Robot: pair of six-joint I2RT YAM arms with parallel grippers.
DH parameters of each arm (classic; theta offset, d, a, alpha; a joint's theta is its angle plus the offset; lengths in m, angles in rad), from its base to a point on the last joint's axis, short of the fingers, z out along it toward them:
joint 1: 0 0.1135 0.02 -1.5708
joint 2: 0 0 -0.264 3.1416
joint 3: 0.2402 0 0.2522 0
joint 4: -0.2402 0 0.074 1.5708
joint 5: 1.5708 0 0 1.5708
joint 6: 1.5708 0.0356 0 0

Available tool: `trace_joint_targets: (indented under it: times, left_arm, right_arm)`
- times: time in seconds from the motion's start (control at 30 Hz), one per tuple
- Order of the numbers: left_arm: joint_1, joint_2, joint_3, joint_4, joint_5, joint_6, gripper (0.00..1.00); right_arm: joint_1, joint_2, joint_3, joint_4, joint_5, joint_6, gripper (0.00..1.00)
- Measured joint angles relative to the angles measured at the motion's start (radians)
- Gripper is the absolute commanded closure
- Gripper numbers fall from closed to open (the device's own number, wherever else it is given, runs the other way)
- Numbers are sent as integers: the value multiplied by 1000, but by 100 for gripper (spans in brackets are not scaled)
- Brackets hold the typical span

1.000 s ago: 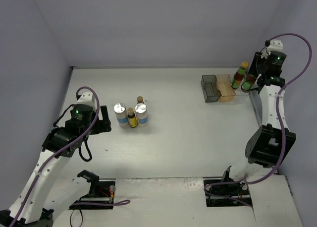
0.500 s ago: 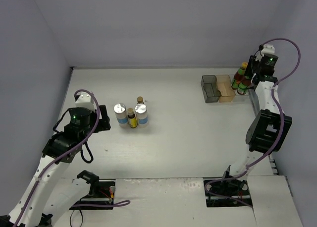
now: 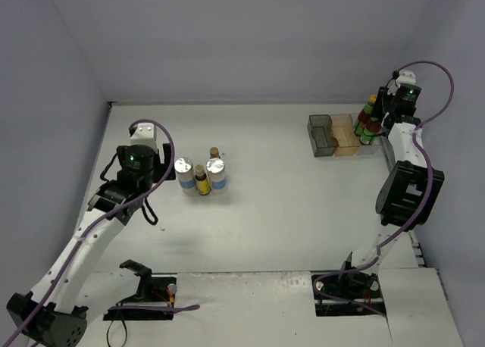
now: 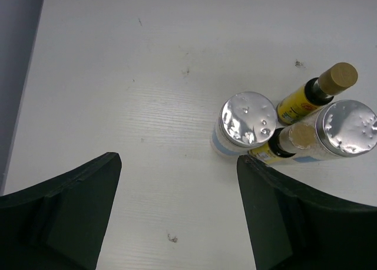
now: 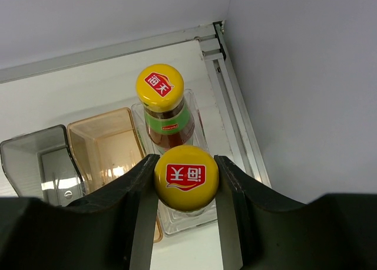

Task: Organize the condiment bottles

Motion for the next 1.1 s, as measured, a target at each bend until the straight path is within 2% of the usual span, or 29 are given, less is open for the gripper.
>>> trace_joint_targets:
  times: [0.1, 0.13, 0.2, 0.3, 0.37, 0.4, 0.47, 0.67, 0.83, 1.0, 1.1]
  left_arm:
    - [32, 35, 6, 28, 9, 2, 20]
    - [47, 42, 10, 38, 10, 2, 20]
    - [73, 48, 19, 54, 10, 2, 20]
    - [97, 47, 29, 75, 10, -2, 20]
    - [111, 47, 30, 87, 20, -16, 20]
    - [117, 47, 30, 90, 26, -24, 20]
    - [126, 47, 30, 91, 39, -44, 20]
    - [136, 43, 30, 84, 70, -82, 19]
    - [136, 24, 30, 34, 83, -98, 20]
    - [136, 1, 31, -29, 77, -105, 19]
    - [136, -13, 31, -66, 68, -108, 19]
  right_arm:
    - [0, 1, -15, 21, -6, 0, 96]
    - [0, 1, -23, 28, -7, 0, 90]
    - [0, 1, -43, 37, -10, 0, 85]
    - [0, 1, -83, 41, -14, -1, 66]
    - [0, 1, -90, 52, -17, -1, 63]
    - [0, 0, -95, 58, -18, -2, 56]
    - [0, 0, -98, 72, -22, -3, 49]
    - [0, -11, -101, 110, -27, -3, 22]
    - [6, -79, -97, 71, -26, 1, 15]
    - [37, -192, -54, 9, -19, 3, 15]
    - [113, -293, -38, -32, -8, 4, 17]
